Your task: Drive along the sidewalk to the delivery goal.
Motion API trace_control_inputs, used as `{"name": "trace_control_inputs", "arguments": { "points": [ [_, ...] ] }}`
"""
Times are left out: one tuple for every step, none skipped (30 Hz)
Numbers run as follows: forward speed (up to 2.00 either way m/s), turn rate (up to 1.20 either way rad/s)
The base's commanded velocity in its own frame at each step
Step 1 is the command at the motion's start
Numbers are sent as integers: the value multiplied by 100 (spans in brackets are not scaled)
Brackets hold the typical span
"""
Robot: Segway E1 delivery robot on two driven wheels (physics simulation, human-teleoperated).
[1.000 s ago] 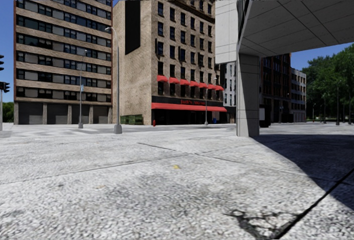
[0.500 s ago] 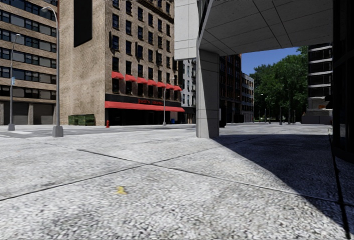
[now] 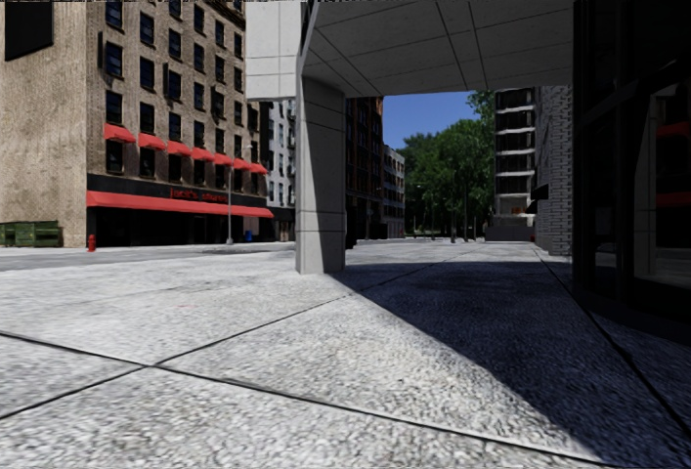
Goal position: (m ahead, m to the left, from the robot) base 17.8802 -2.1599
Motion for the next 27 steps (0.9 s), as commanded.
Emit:
{"name": "trace_control_inputs", "arguments": {
  "points": [
    [200,-57],
    [200,-49],
    [200,-32],
    [200,-23],
    [200,0],
    [200,0],
    [200,0],
    [200,0],
    [200,0],
    [200,0],
    [200,0],
    [200,0],
    [200,0],
    [200,0],
    [200,0],
    [200,0],
    [200,0],
    [200,0],
    [200,0],
    [200,0],
    [200,0],
    [200,0],
    [200,0],
    [200,0],
    [200,0],
    [200,0],
    [200,0]
  ]
}}
